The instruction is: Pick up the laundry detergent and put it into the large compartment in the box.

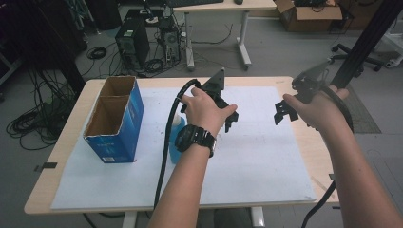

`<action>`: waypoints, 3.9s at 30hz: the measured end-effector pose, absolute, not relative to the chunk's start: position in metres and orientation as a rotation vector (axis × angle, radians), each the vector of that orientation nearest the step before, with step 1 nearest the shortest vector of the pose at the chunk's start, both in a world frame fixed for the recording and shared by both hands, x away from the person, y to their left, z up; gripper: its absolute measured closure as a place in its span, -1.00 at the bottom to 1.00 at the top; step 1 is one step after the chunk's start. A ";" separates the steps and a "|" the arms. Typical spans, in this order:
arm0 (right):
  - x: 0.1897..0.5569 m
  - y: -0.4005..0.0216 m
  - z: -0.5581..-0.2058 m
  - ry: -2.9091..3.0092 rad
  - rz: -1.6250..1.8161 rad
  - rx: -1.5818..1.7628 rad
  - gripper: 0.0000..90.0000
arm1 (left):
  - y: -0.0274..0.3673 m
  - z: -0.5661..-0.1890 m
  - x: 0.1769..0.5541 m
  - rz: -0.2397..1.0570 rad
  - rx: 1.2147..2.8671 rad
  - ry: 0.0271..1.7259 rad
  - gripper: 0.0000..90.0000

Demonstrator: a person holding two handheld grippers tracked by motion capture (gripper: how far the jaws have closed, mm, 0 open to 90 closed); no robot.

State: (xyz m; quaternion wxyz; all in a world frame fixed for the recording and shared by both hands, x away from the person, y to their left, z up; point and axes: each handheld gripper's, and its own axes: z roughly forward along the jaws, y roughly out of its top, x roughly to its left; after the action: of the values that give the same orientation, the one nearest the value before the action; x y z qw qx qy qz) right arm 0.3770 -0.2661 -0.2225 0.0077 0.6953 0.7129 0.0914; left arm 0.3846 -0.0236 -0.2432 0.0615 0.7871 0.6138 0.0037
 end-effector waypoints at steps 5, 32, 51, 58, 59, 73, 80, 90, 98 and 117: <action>0.378 -0.264 -0.219 2.230 0.283 2.168 -0.92 | -0.025 -0.243 0.385 0.004 2.379 1.855 -0.91; 0.376 -0.261 -0.214 2.235 0.298 2.159 -0.92 | -0.004 -0.209 0.383 0.032 2.325 1.820 -0.91; 0.379 -0.261 -0.221 2.237 0.288 2.160 -0.92 | 0.045 -0.197 0.387 0.084 2.240 1.919 -0.91; 0.379 -0.260 -0.222 2.247 0.290 2.149 -0.92 | 0.056 -0.204 0.386 0.097 2.221 1.984 -0.91; 0.379 -0.259 -0.223 2.249 0.288 2.148 -0.92 | 0.057 -0.205 0.386 0.094 2.223 1.989 -0.91; 0.379 -0.261 -0.233 2.267 0.293 2.143 -0.92 | 0.061 -0.228 0.389 0.090 2.233 2.031 -0.91; 0.381 -0.263 -0.240 2.279 0.290 2.142 -0.92 | 0.064 -0.243 0.392 0.062 2.230 2.074 -0.91; 0.382 -0.264 -0.249 2.297 0.294 2.136 -0.92 | 0.061 -0.258 0.396 0.037 2.248 2.073 -0.90; 0.384 -0.267 -0.257 2.305 0.286 2.138 -0.92 | 0.063 -0.271 0.399 0.034 2.243 2.114 -0.90; 0.385 -0.265 -0.264 2.323 0.283 2.129 -0.92 | 0.063 -0.286 0.401 0.047 2.247 2.140 -0.91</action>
State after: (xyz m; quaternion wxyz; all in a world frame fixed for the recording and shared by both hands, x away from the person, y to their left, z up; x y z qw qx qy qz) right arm 0.3847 -0.2655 -0.2636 -0.0113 0.6730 0.7341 0.0895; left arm 0.4009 0.0631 -0.2856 0.0191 0.7238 0.6896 0.0151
